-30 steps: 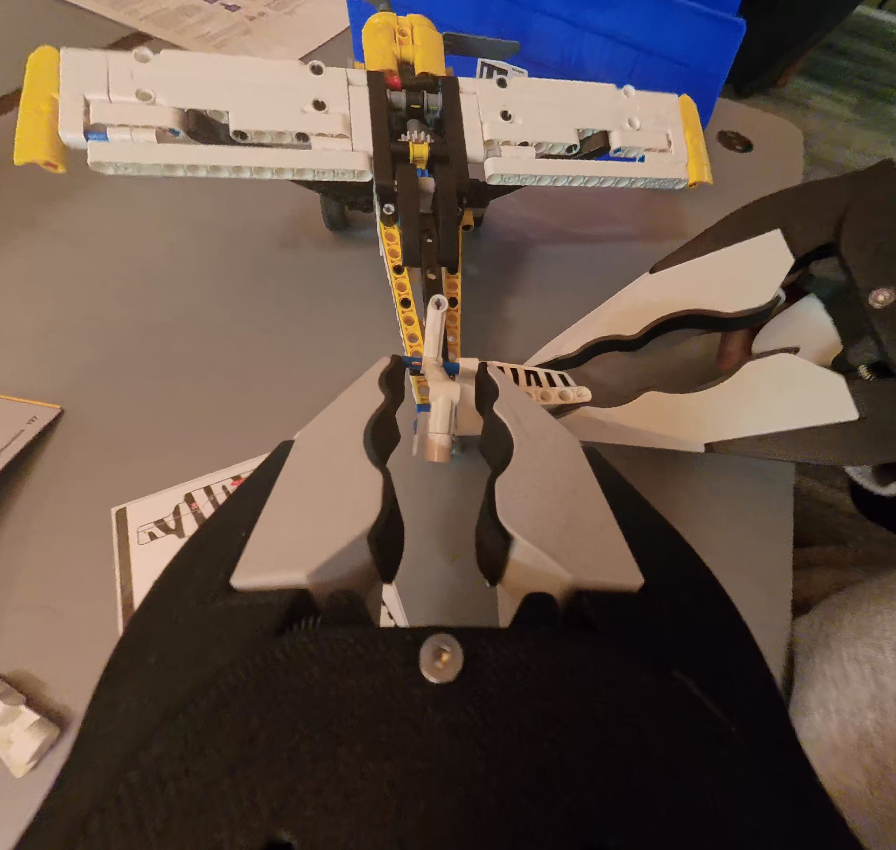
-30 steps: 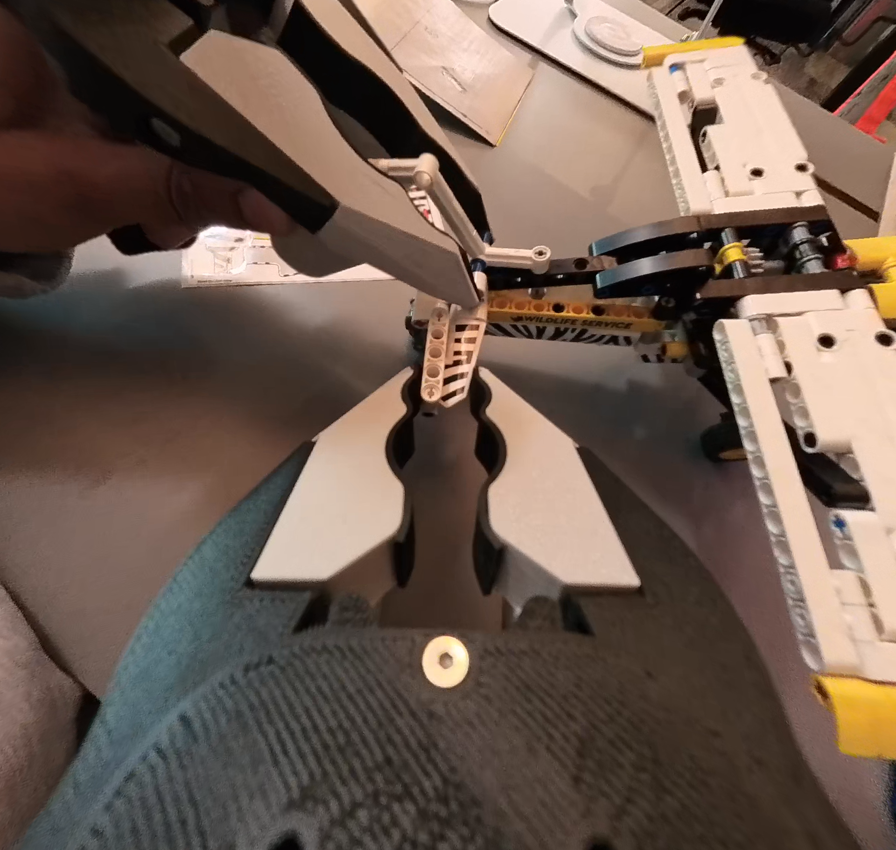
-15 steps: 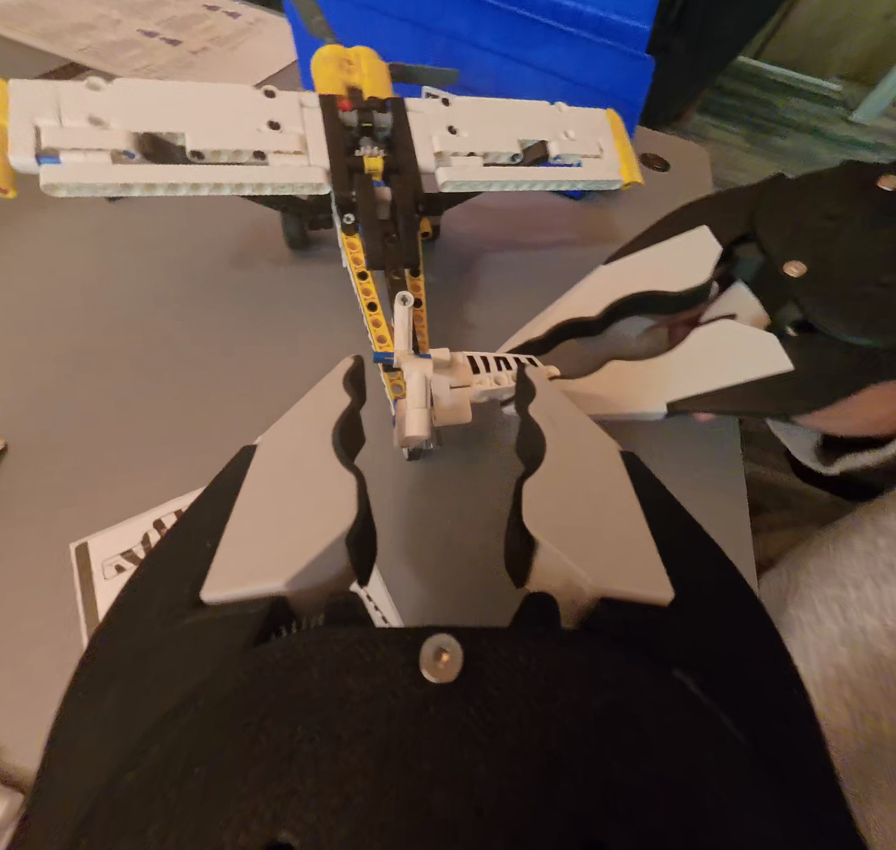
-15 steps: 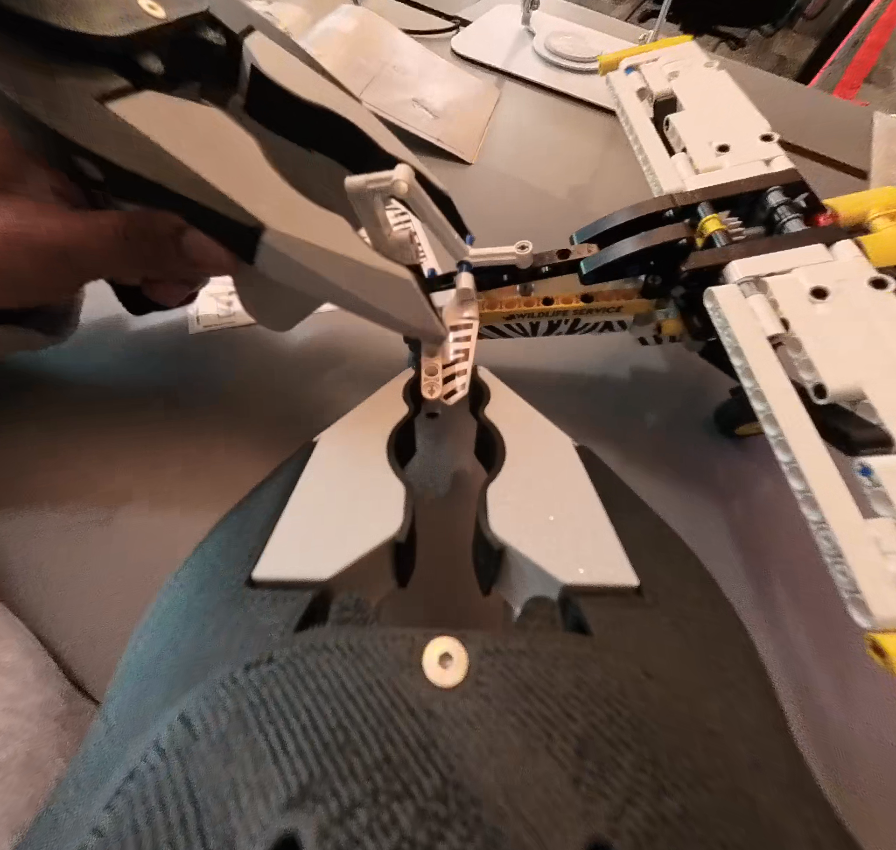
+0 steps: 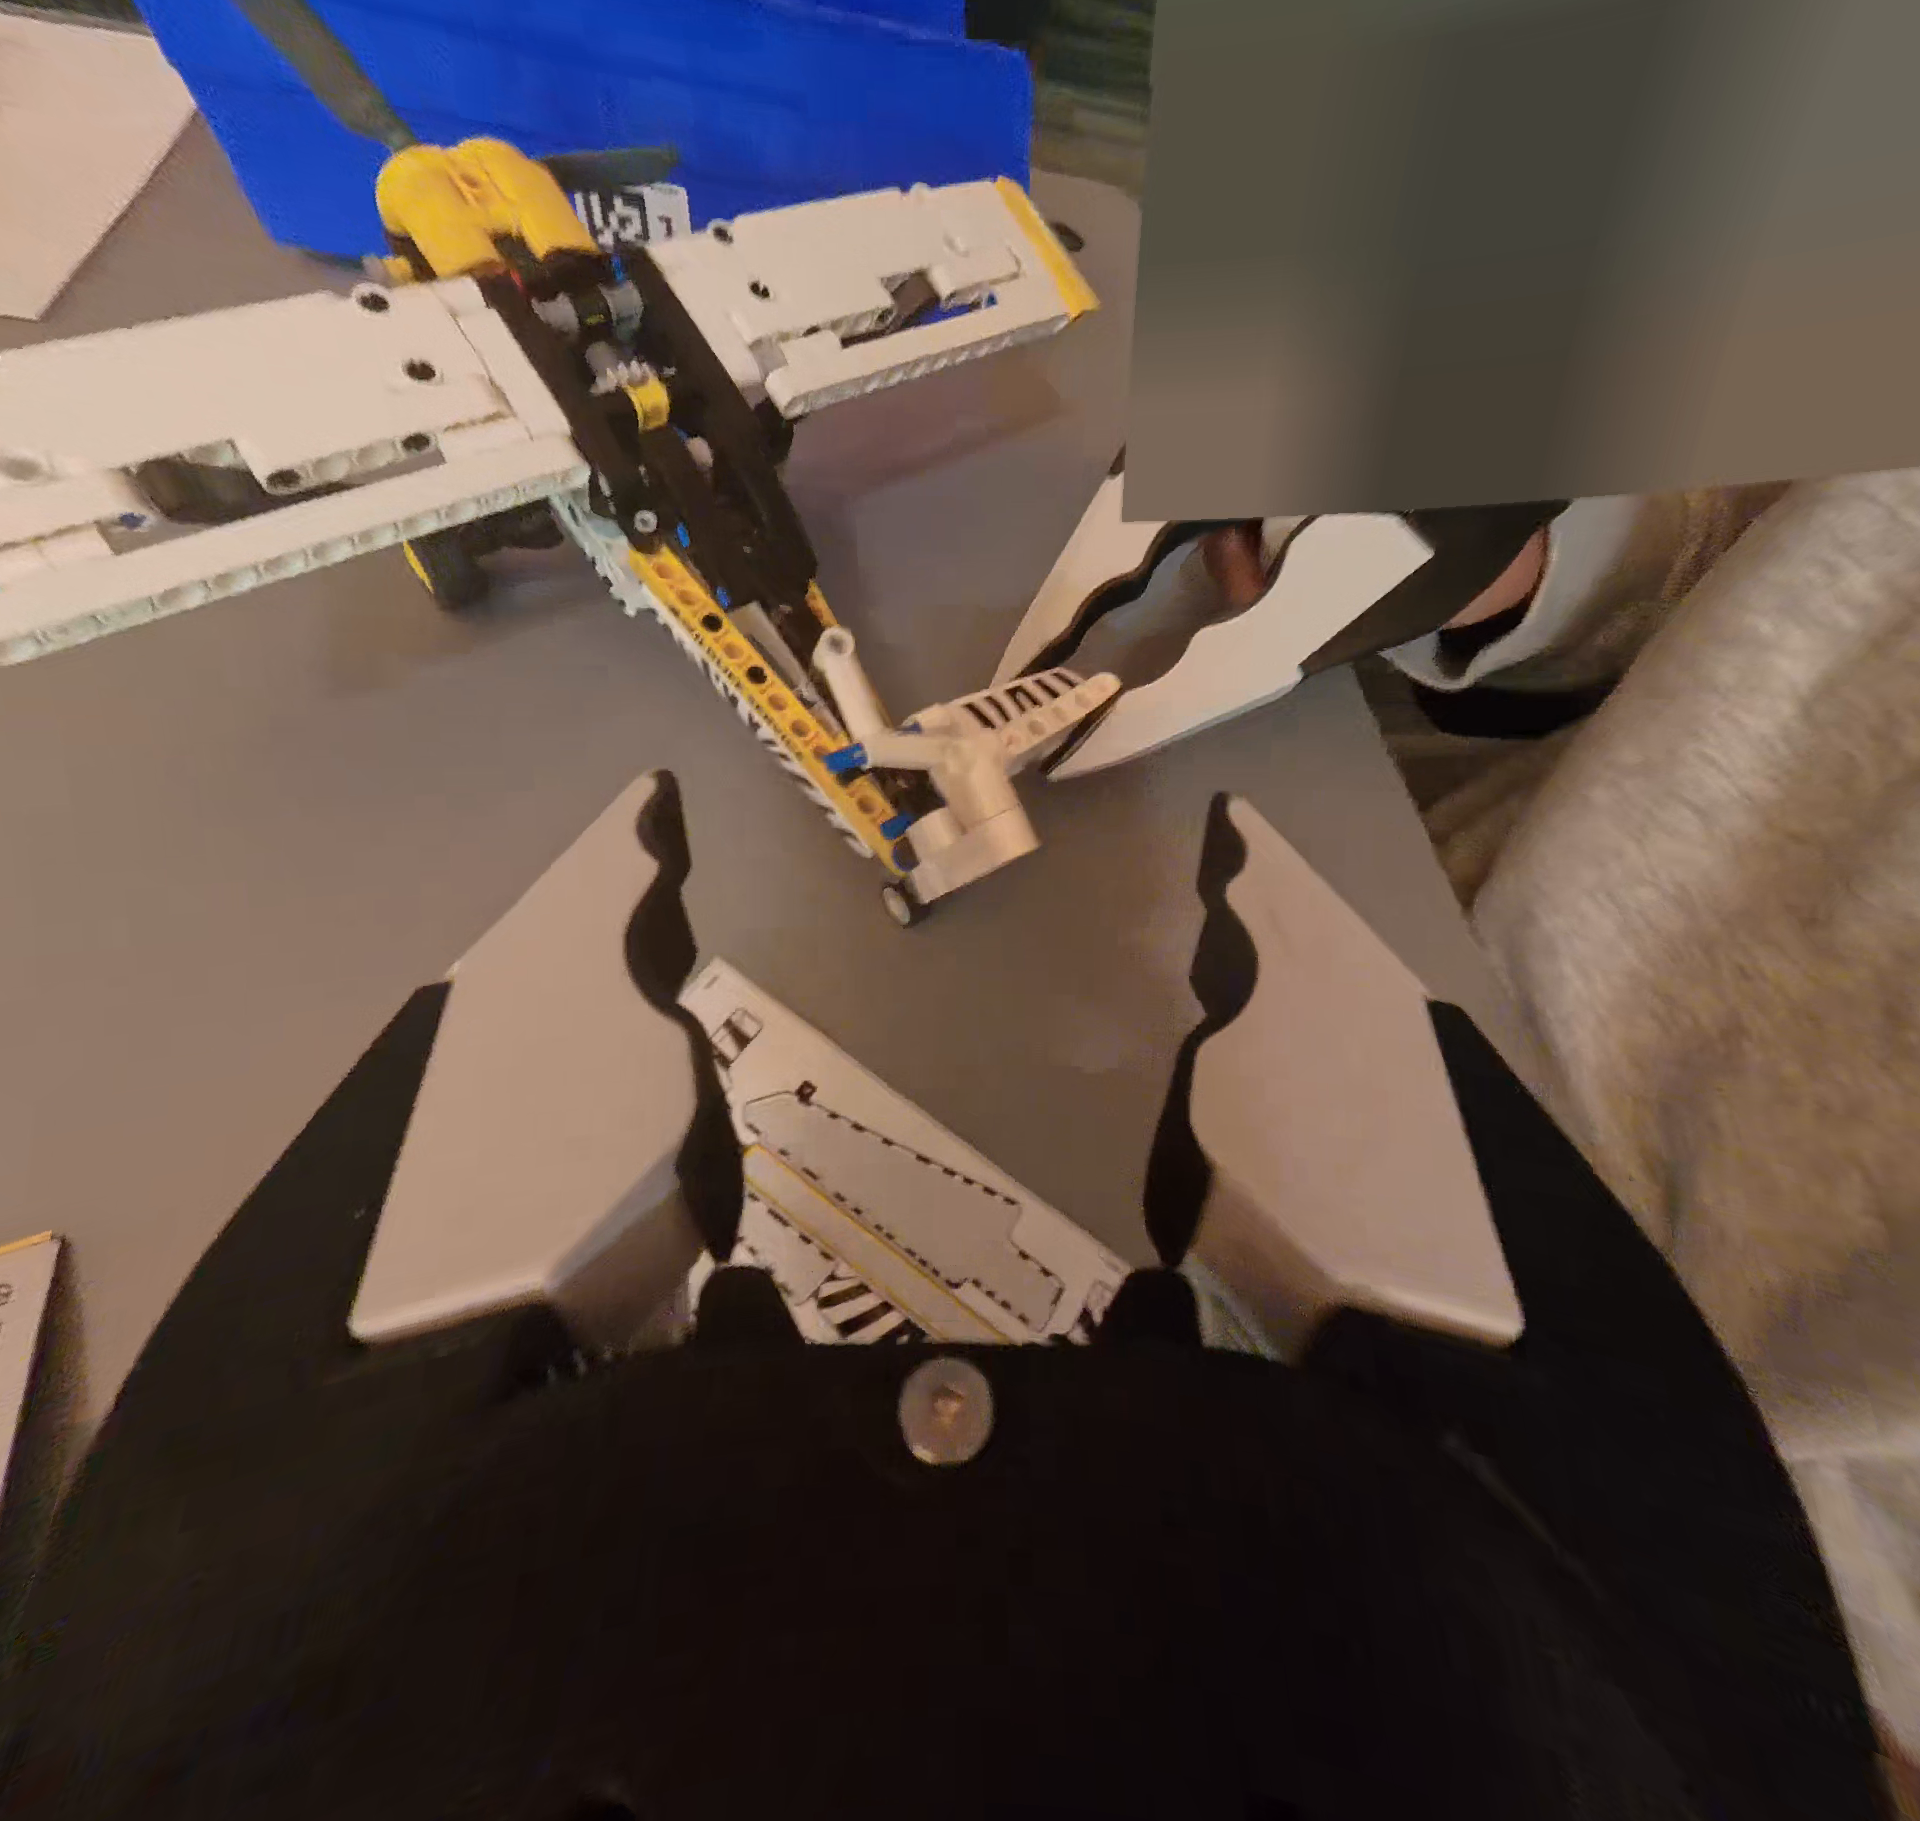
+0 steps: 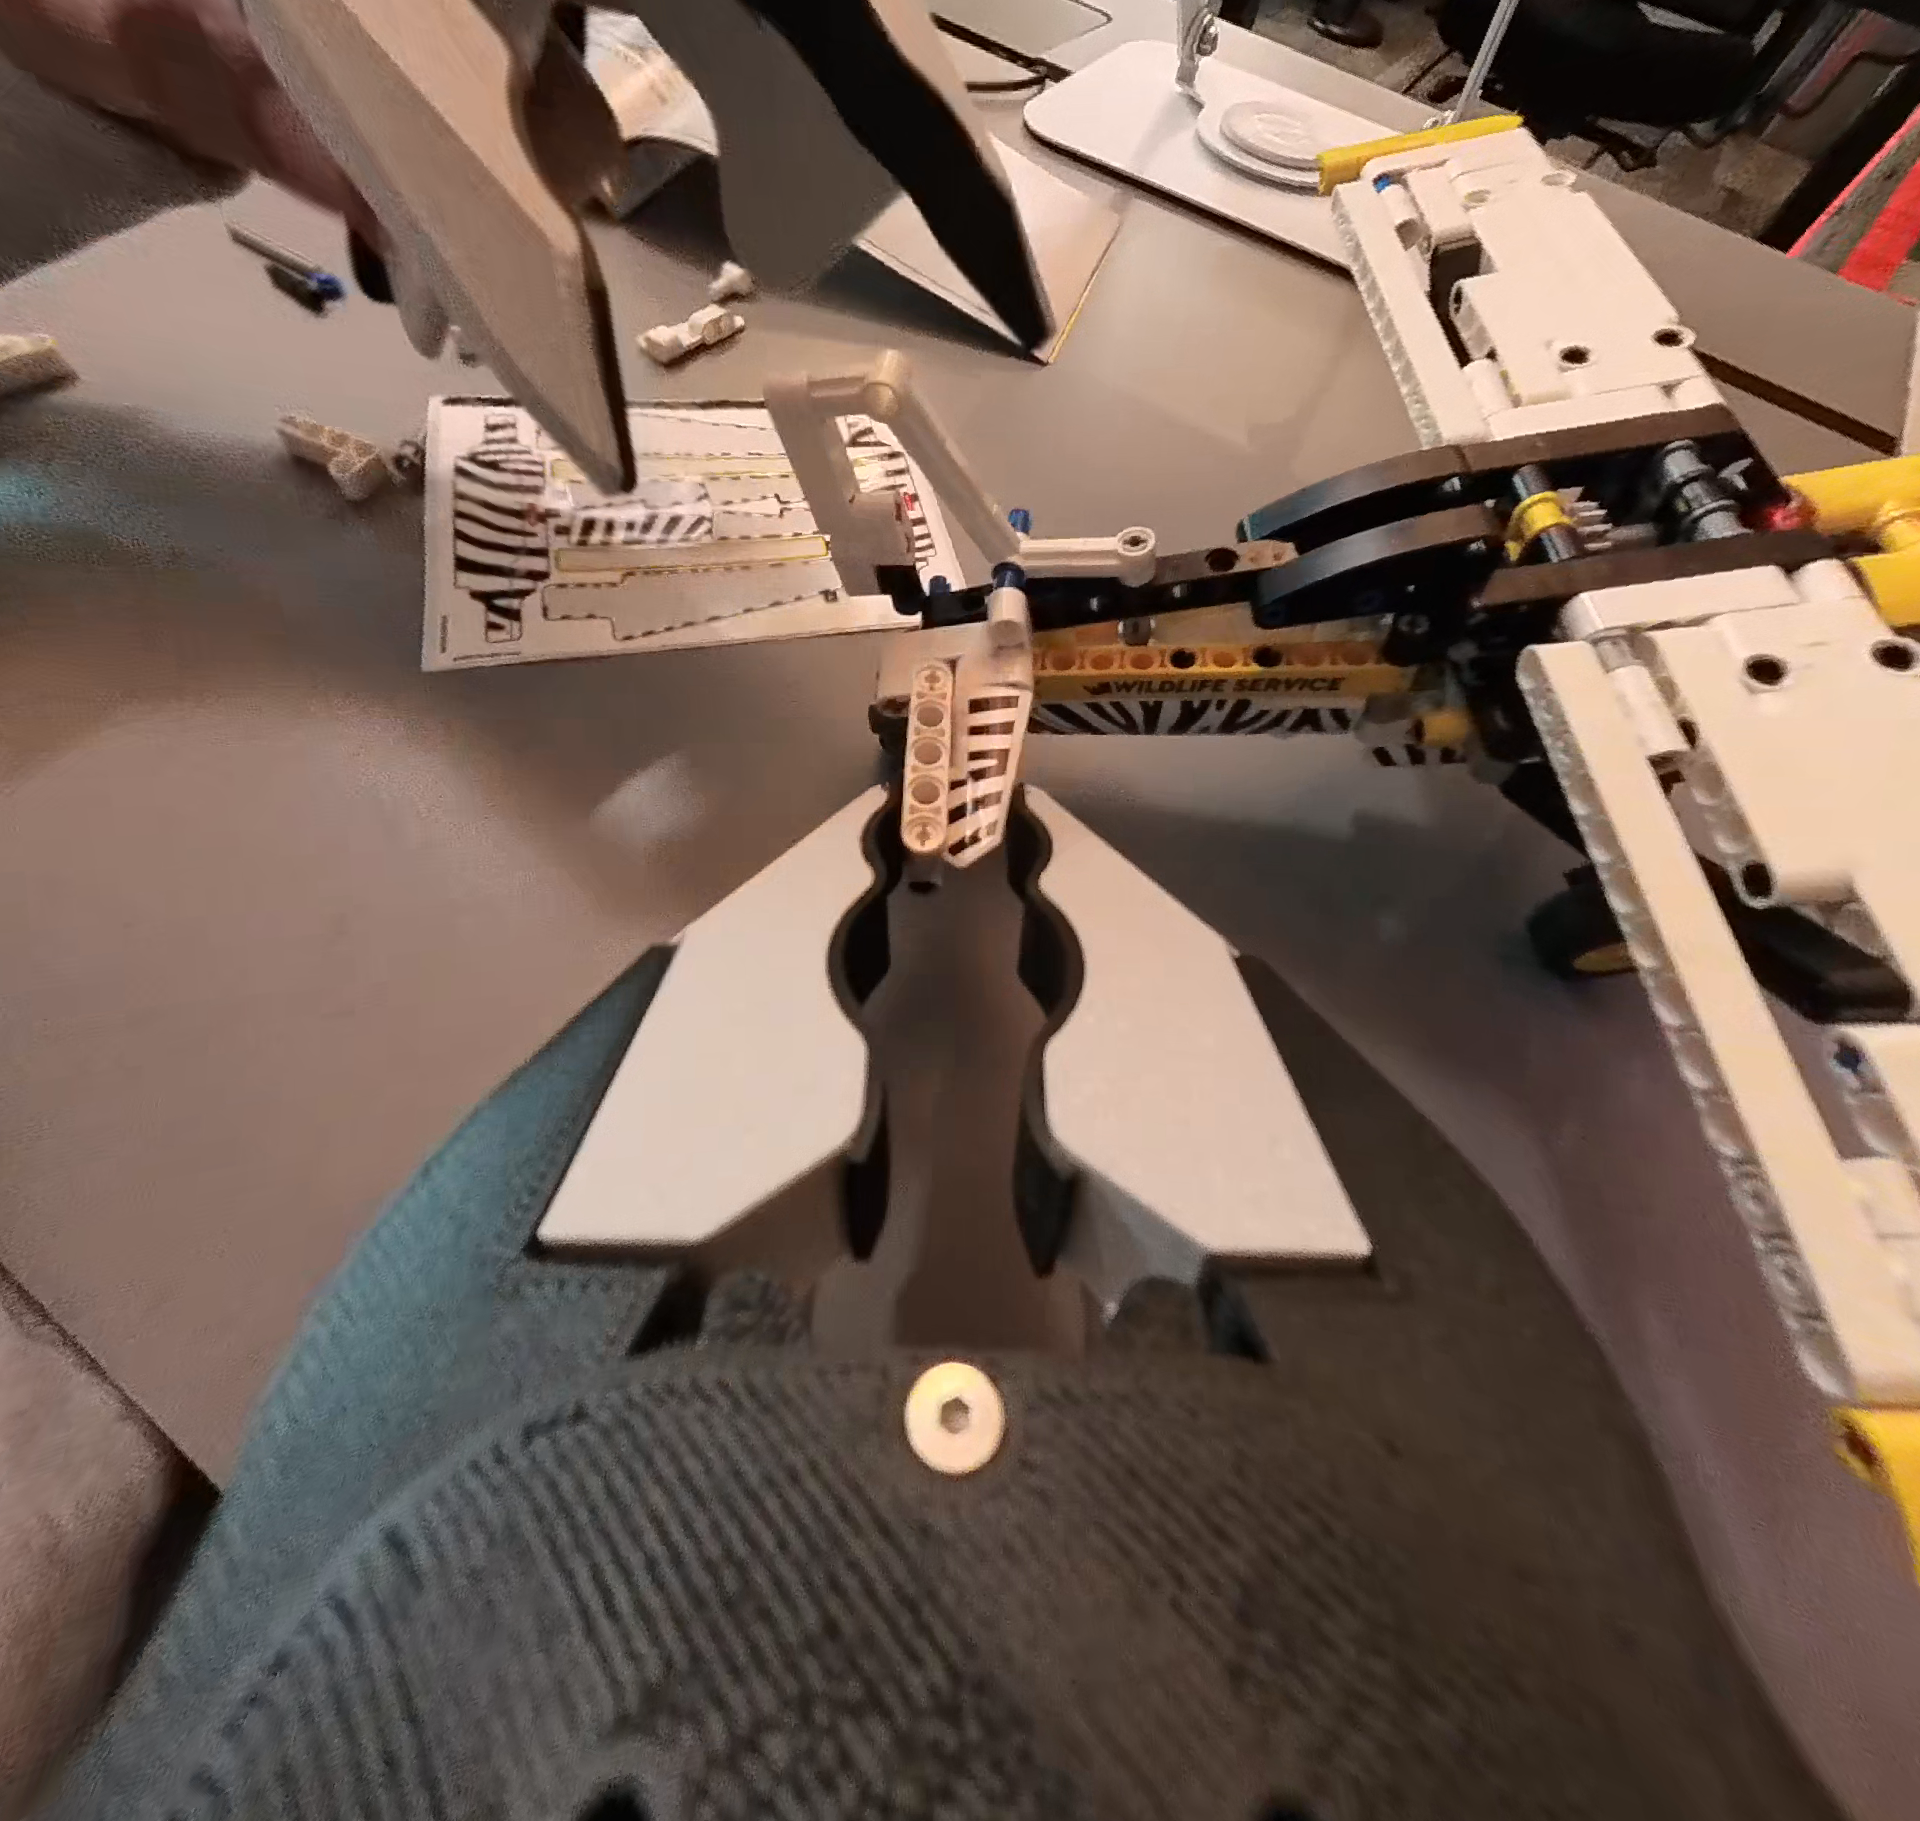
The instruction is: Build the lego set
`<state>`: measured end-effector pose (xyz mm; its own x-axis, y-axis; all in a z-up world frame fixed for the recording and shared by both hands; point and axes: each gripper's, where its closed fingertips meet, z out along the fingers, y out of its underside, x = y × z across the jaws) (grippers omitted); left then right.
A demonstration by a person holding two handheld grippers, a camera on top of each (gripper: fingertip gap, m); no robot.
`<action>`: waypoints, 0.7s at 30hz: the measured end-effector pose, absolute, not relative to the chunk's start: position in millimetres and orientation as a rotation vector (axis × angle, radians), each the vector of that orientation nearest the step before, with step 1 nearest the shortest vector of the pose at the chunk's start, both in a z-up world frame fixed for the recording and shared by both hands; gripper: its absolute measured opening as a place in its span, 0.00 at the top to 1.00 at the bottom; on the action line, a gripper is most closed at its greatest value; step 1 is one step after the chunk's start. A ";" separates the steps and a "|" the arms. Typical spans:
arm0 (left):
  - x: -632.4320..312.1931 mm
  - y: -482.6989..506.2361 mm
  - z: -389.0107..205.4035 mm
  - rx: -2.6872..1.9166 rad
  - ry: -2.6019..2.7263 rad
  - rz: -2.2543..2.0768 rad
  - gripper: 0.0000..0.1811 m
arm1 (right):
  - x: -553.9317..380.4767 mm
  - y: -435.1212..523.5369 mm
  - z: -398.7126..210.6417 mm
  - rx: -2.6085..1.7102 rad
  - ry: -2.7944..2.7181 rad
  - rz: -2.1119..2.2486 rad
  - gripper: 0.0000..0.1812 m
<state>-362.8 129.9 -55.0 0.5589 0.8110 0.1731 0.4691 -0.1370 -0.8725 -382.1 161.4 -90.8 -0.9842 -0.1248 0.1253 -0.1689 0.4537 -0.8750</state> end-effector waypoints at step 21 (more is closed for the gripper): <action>-378.2 132.4 -93.6 -2.261 -0.982 0.745 0.77 | -380.6 161.2 -92.4 0.388 -2.661 1.640 0.89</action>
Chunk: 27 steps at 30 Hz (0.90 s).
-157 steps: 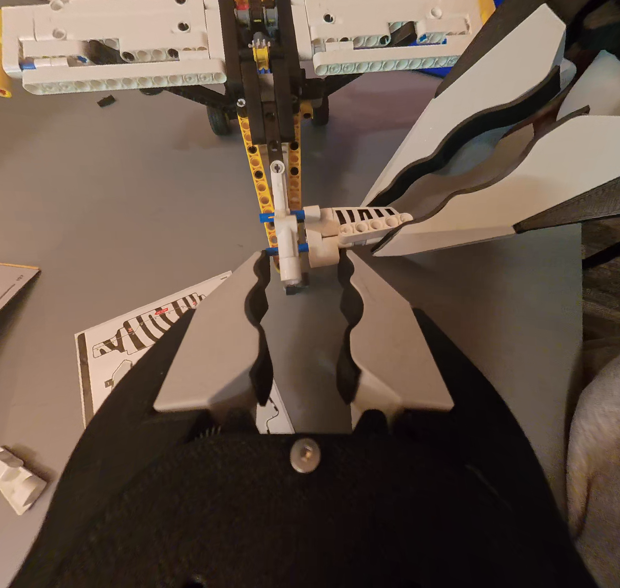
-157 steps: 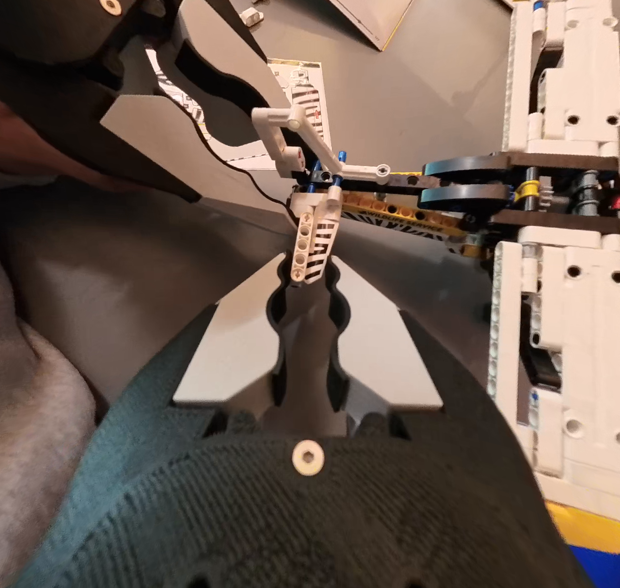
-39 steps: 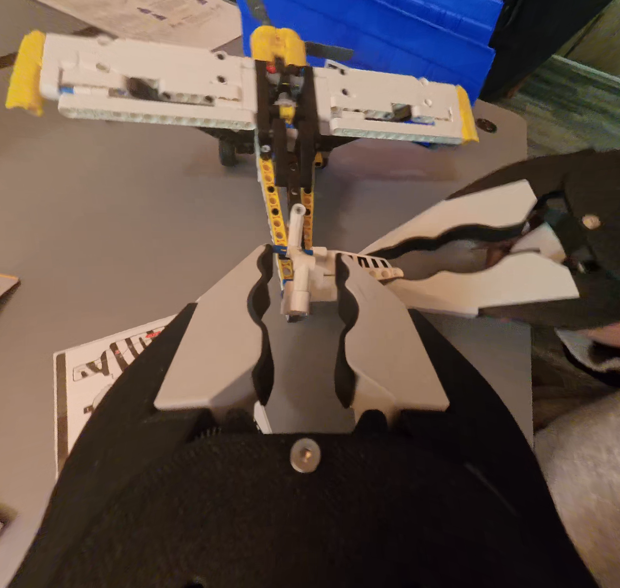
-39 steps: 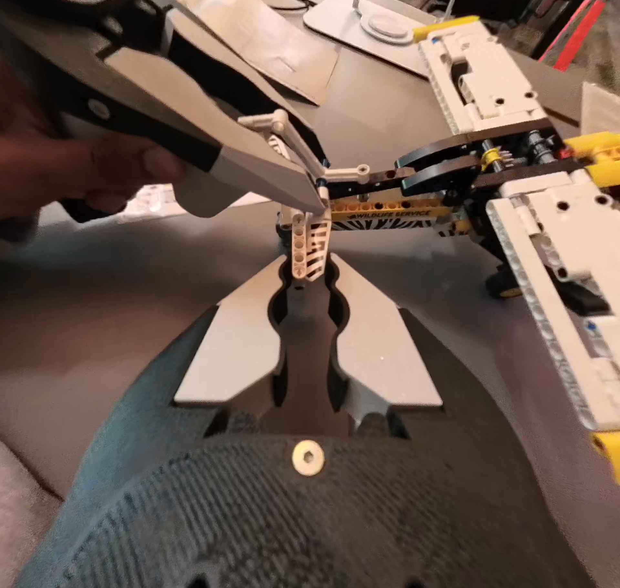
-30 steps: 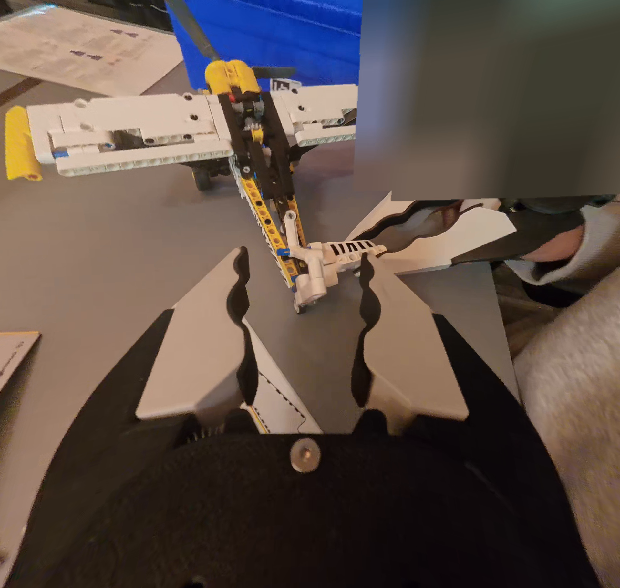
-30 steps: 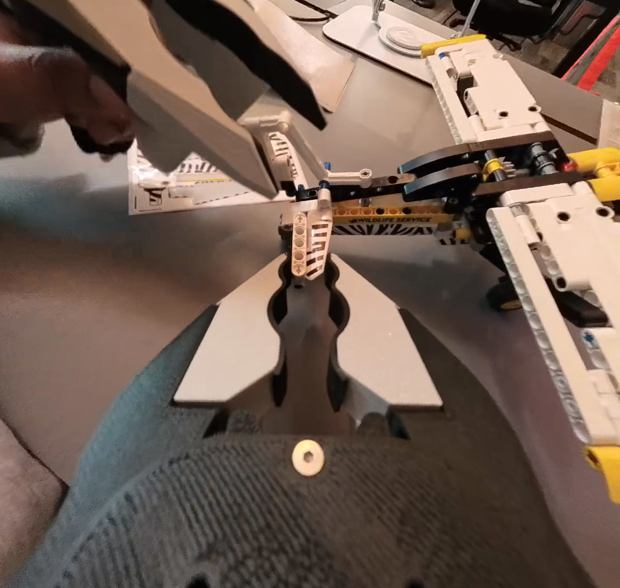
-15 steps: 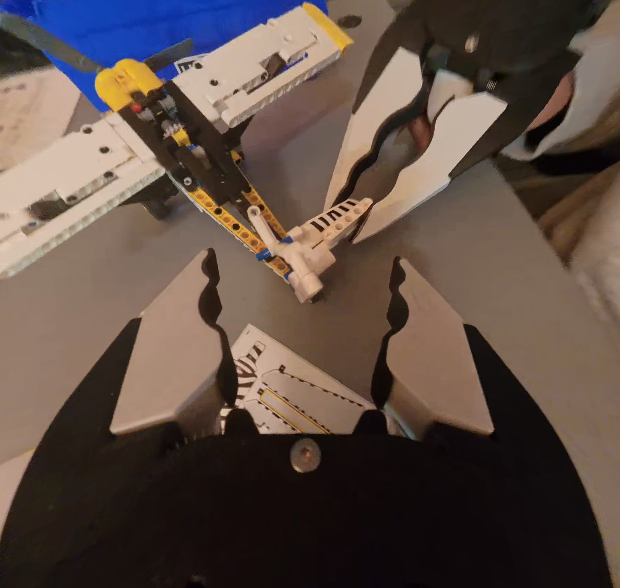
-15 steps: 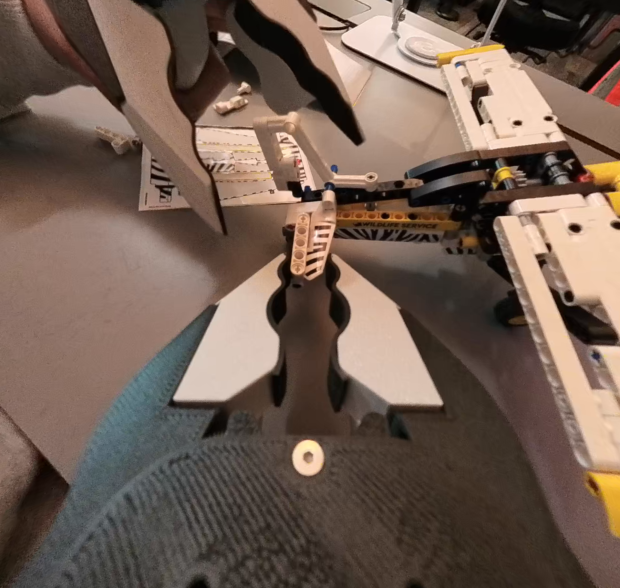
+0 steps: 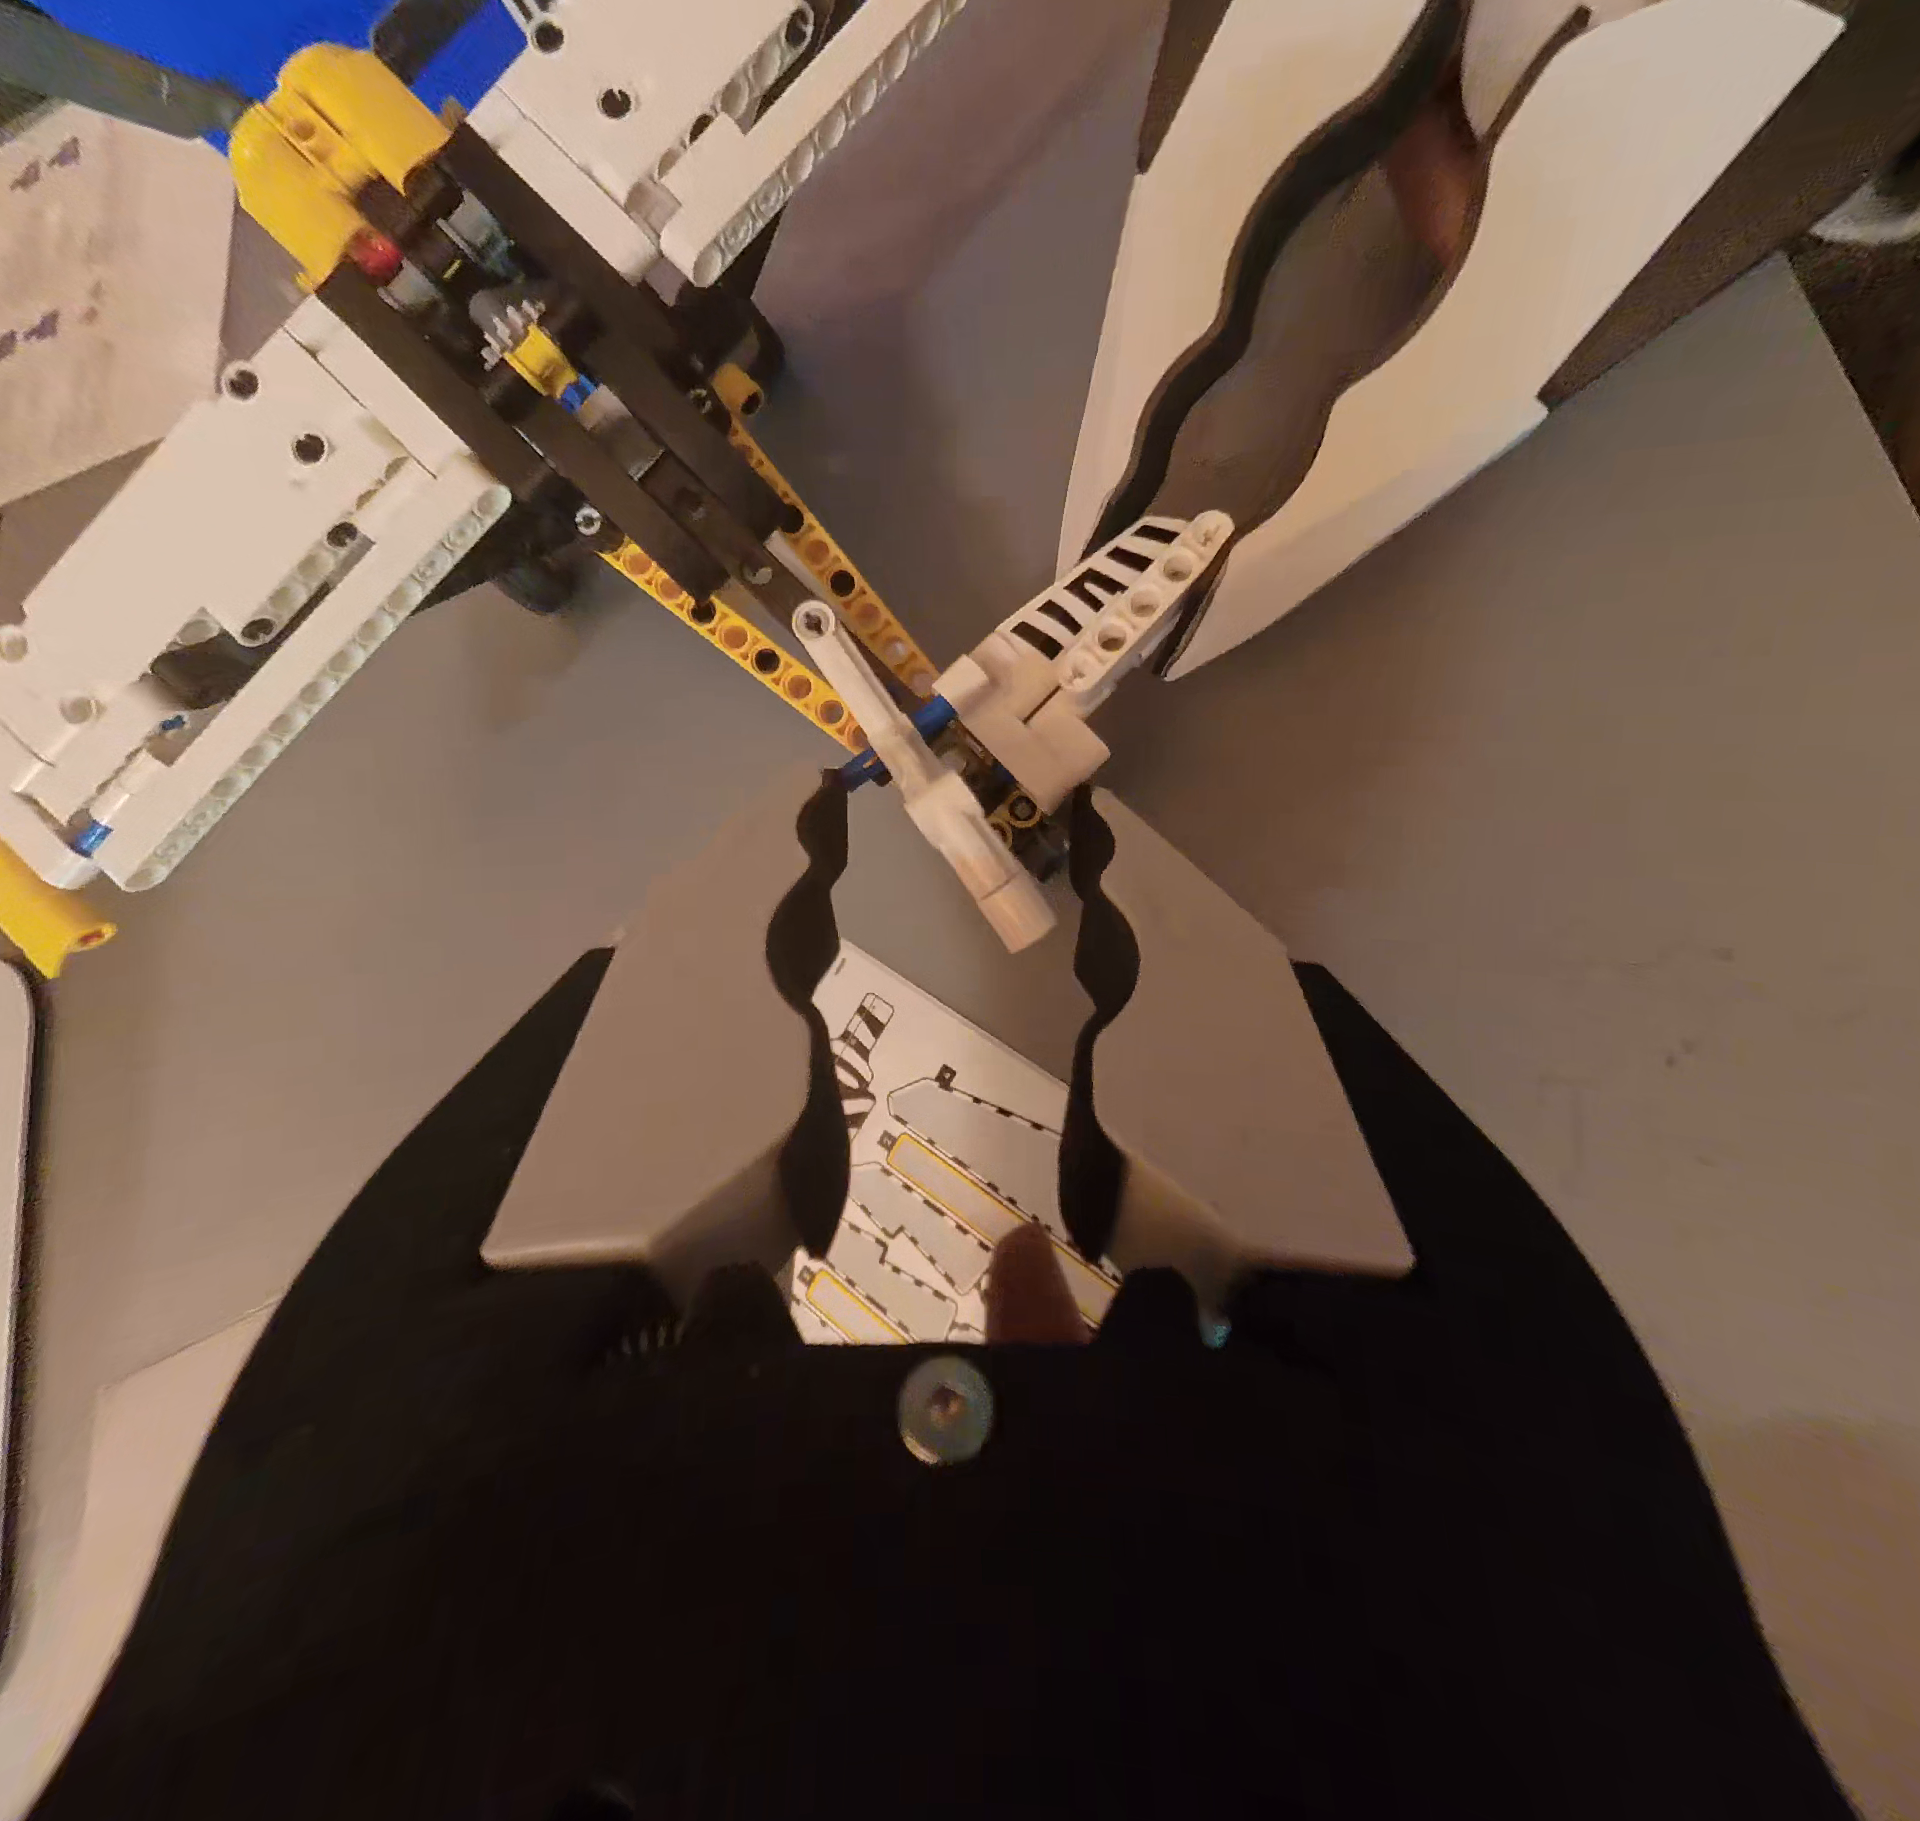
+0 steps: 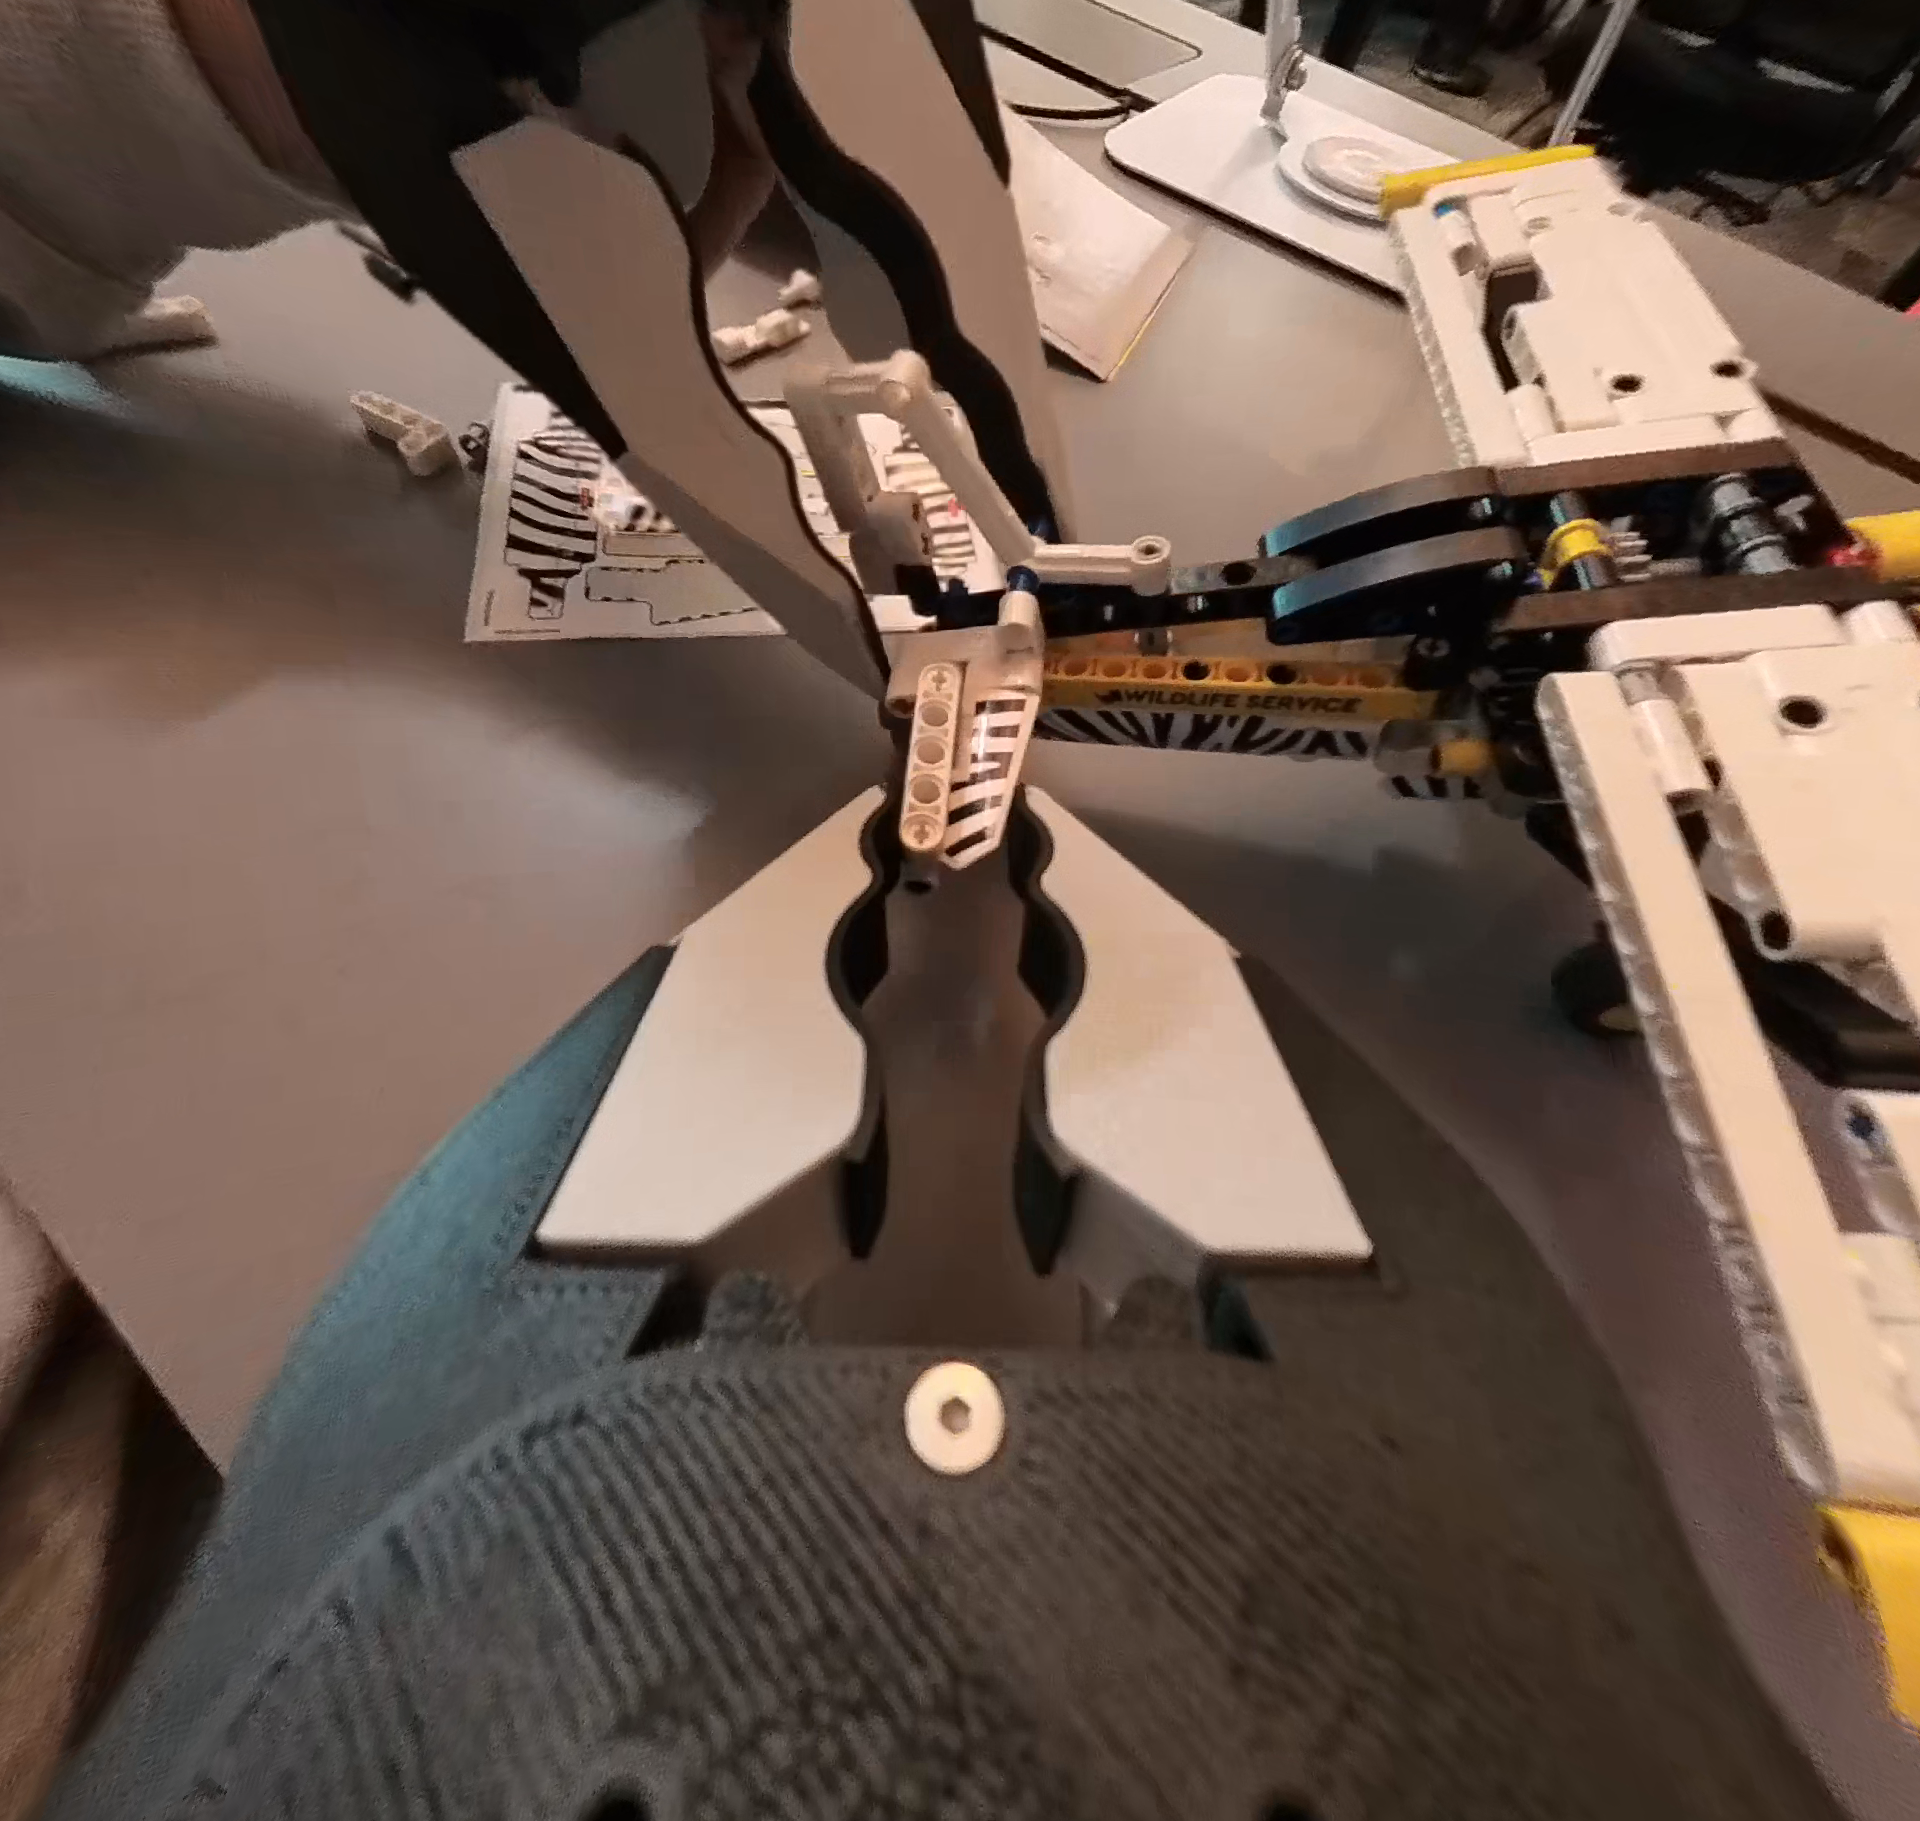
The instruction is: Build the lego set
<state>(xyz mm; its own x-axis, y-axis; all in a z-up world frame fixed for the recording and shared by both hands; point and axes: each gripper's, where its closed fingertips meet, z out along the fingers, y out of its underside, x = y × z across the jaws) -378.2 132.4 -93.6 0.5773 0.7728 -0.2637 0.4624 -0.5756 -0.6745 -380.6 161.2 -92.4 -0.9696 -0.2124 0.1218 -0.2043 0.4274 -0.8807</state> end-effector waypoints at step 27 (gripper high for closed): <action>-381.9 157.3 -88.9 -1.801 -1.316 0.702 0.63 | -393.2 157.2 -89.2 -0.241 2.753 -1.728 0.90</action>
